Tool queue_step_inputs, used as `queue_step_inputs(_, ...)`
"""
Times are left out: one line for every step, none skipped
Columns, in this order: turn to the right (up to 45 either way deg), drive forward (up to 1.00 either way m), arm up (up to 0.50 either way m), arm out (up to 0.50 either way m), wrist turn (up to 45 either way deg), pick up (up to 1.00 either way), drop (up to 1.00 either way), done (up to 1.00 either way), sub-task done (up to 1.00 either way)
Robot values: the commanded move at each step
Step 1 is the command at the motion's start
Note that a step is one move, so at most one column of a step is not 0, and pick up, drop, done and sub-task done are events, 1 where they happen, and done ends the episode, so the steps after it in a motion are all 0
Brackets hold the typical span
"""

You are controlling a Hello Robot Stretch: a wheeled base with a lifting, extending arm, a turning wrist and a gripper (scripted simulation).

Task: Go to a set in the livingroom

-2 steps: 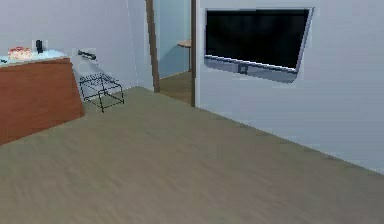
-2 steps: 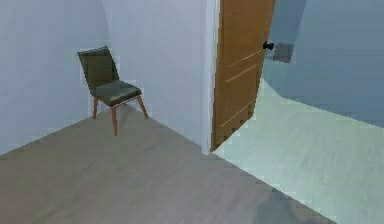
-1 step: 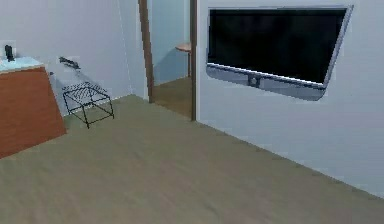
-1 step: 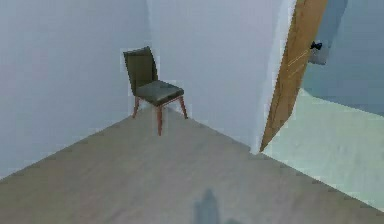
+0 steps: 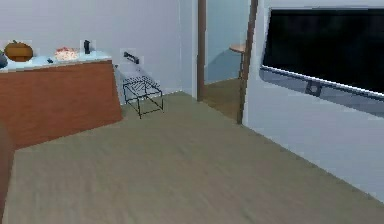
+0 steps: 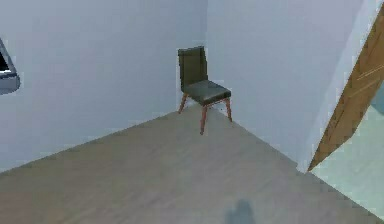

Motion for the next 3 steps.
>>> queue_step_inputs(0.0, 1.00, 0.00, 0.00, 0.0, 0.00, 0.00, 0.00, 0.00)
queue_step_inputs(-3.0, 0.00, 0.00, 0.00, 0.0, 0.00, 0.00, 0.00, 0.00)
queue_step_inputs(0.0, 1.00, 0.00, 0.00, 0.0, 0.00, 0.00, 0.00, 0.00)
